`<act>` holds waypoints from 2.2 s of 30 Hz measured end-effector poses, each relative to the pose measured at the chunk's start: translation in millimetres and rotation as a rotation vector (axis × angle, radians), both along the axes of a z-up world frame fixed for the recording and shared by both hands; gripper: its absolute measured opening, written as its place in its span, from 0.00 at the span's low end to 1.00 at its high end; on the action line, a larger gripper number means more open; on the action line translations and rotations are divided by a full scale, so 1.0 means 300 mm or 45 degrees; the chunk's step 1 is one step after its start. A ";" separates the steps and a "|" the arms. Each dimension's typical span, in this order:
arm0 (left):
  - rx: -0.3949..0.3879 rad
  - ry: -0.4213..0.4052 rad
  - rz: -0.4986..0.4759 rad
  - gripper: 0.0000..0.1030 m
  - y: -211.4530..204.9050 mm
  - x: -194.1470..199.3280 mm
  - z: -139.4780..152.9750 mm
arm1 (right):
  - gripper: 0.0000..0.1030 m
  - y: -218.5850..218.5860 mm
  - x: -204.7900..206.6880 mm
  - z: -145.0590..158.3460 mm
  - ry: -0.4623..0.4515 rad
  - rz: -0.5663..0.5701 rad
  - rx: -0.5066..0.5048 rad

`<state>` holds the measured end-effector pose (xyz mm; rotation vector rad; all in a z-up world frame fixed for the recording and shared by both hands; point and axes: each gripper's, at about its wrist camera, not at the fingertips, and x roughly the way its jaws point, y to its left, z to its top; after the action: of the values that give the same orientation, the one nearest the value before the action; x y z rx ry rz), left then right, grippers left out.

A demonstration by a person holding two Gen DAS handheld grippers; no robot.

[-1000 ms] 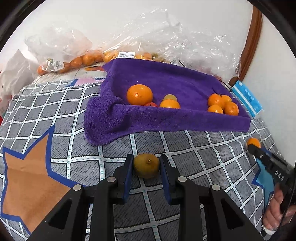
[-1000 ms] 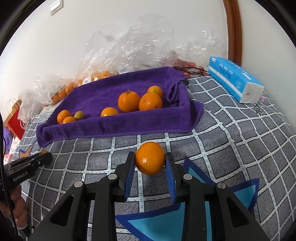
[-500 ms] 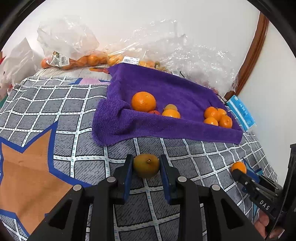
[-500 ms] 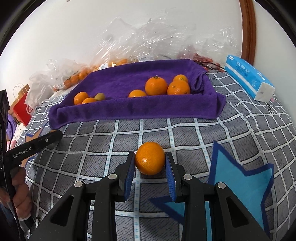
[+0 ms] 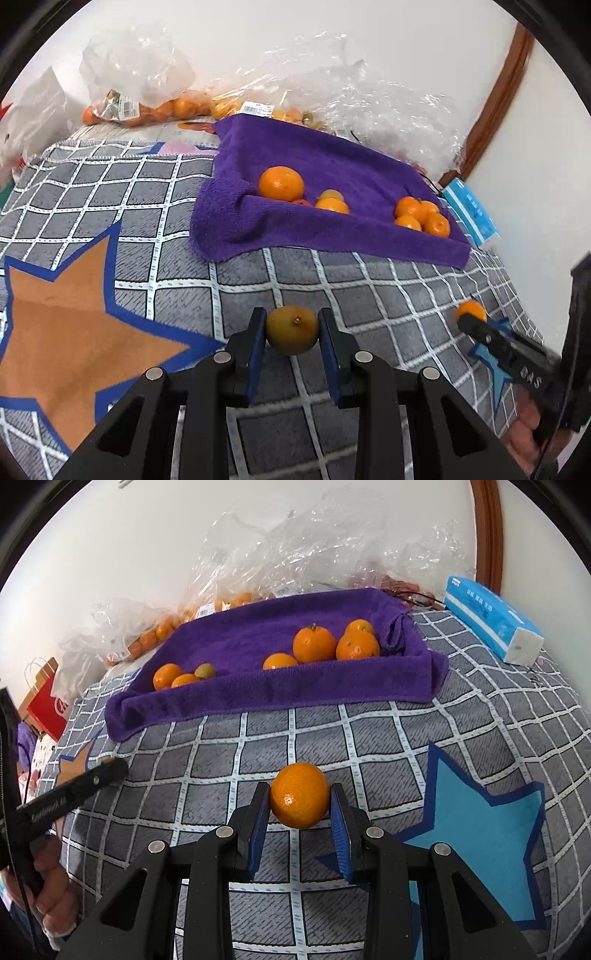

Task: Organize fruits
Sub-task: 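Carry the round orange and yellow-green fruit over the purple towel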

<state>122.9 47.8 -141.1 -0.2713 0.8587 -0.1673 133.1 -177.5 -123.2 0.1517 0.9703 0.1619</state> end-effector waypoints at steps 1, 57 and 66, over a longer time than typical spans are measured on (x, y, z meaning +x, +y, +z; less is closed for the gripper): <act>0.004 0.003 0.001 0.26 -0.001 -0.004 0.007 | 0.31 -0.001 0.002 0.008 -0.003 -0.002 0.001; 0.010 -0.171 -0.017 0.26 0.015 0.223 0.375 | 0.31 0.020 0.295 0.328 -0.205 -0.016 -0.011; 0.015 -0.142 0.006 0.26 0.057 0.310 0.332 | 0.31 0.063 0.380 0.294 -0.203 0.012 -0.033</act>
<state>216.0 65.0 -41.5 -0.2506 0.7482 -0.1717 247.0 -158.6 -35.1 0.1090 0.8141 0.1674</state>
